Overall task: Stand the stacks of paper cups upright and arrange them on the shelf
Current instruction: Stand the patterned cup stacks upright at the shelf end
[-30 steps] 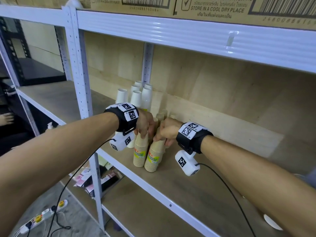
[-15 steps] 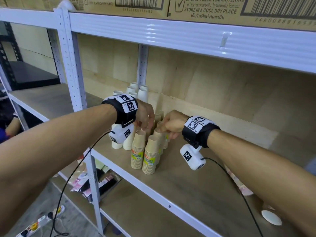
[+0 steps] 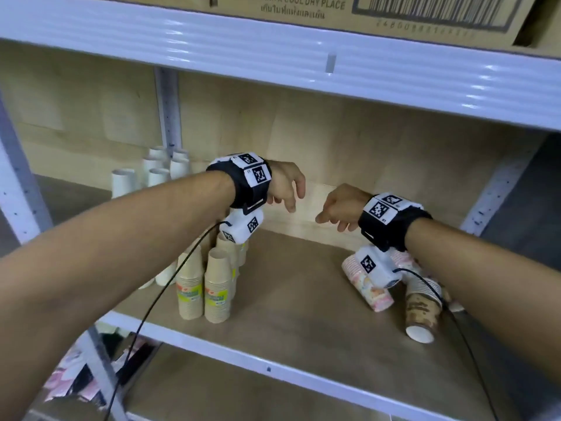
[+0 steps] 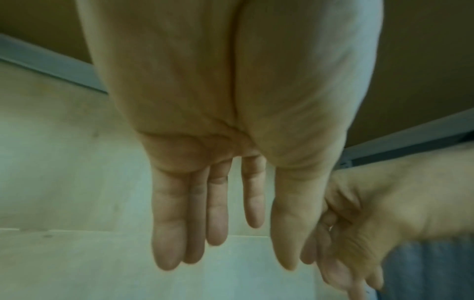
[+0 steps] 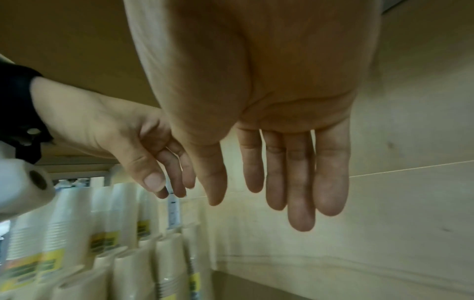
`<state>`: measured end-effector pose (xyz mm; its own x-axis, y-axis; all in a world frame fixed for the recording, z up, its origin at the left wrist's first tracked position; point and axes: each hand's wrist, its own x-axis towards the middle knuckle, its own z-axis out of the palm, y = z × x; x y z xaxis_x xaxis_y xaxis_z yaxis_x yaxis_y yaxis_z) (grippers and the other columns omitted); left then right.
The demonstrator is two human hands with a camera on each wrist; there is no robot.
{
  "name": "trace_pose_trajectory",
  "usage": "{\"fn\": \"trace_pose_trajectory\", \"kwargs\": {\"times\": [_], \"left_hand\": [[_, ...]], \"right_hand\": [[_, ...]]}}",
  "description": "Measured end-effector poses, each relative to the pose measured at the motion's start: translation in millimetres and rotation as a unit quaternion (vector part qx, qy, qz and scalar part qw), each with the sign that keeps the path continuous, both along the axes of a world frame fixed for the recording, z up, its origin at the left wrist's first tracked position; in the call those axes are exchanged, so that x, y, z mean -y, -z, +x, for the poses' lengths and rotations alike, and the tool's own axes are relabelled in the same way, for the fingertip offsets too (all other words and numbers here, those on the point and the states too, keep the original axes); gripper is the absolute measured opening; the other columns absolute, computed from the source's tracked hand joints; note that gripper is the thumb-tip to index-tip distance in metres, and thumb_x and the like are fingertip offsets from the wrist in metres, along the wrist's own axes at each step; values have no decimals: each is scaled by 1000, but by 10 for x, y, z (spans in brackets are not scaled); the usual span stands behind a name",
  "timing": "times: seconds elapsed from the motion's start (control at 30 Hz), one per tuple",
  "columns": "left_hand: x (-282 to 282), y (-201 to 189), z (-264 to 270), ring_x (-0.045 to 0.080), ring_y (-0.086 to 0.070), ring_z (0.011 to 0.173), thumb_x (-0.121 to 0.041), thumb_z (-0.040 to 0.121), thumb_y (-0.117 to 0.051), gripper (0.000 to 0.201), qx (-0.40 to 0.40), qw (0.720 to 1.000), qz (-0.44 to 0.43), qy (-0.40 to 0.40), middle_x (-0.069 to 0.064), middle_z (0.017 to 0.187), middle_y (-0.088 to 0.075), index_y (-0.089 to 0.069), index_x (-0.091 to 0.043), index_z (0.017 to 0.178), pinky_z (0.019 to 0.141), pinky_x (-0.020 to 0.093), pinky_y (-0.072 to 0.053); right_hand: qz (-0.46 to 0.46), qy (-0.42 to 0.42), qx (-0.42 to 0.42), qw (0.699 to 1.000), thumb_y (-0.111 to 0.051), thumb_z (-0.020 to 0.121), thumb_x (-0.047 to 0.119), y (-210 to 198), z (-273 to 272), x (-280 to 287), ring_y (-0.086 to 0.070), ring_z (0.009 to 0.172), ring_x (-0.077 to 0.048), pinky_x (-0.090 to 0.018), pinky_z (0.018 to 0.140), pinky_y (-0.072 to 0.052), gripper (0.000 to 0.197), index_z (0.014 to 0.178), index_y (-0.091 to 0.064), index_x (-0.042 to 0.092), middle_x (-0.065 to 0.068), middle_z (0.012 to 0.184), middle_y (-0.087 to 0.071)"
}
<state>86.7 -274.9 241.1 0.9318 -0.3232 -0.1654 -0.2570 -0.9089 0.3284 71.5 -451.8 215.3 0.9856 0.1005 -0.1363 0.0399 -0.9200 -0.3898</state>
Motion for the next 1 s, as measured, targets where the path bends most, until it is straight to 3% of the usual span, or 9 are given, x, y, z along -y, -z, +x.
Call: {"fn": "trace_pose_trajectory", "kwargs": {"times": [0.07,0.17,0.3,0.43,0.57,0.7,0.8,0.93,1.0], "left_hand": [[252,105,41,24,-68,96,-31,66,-84,42,3,1000,-7,28,-2,103,-65,-62,-40,101,84,41,-59],[597,301,76,17,-57,101,-27,73,-82,49,22,996,-8,82,-13,97,-50,-60,-35,116,88,33,-51],[966,535,43,14,-48,106,-23,80,-79,61,32,988,-5,152,-7,116,-42,-52,-27,134,88,27,-42],[1271,770,21,20,-48,124,-22,80,-79,67,28,981,-7,191,0,139,-45,-47,-26,140,86,25,-38],[1522,1013,20,22,-48,126,-15,80,-78,71,21,975,-13,221,4,142,-46,-46,-23,142,87,23,-38],[1732,1269,49,24,-50,123,-15,79,-79,73,18,971,-3,239,6,138,-47,-45,-24,142,87,25,-41],[1855,1446,89,26,-50,122,-18,77,-80,73,17,968,19,251,6,137,-47,-46,-25,141,92,29,-44],[1966,1646,122,23,-45,129,-27,71,-83,75,47,963,33,263,1,141,-45,-49,-28,139,106,33,-40],[2009,1726,147,22,-44,131,-32,69,-83,76,65,961,37,268,0,141,-46,-51,-29,137,109,32,-37]], "right_hand": [[-10,34,1,999,-76,80,31,24,-56,199,-70,78,-24,-34,72,-55,36,103,-67,4,-9,93,-70],[-35,88,15,995,-76,80,32,93,-158,486,-67,86,-25,-30,67,-51,39,106,-66,5,-10,97,-67],[-95,128,28,987,-75,80,35,212,-282,851,-63,101,-25,-32,82,-52,41,107,-69,5,-9,112,-66],[-112,171,12,979,-69,87,33,406,-427,1234,-61,111,-29,-32,88,-50,45,120,-62,4,-12,124,-61],[-83,207,-6,975,-73,82,38,690,-575,1577,-52,124,-30,-33,95,-43,66,137,-49,8,-11,136,-53],[9,260,11,965,-81,71,36,1057,-725,1823,-47,131,-30,-34,102,-40,87,145,-39,20,-6,142,-46],[8,291,-6,957,-79,72,44,1322,-776,1892,-39,137,-31,-37,110,-35,95,149,-32,16,-11,152,-36],[-10,324,-21,946,-68,39,57,1583,-746,1886,-41,135,-30,-40,109,-37,123,149,-26,20,-6,148,-37],[-20,332,-23,943,-64,34,69,1718,-727,1938,-40,135,-31,-42,109,-36,132,151,-21,25,-10,150,-36]]}}
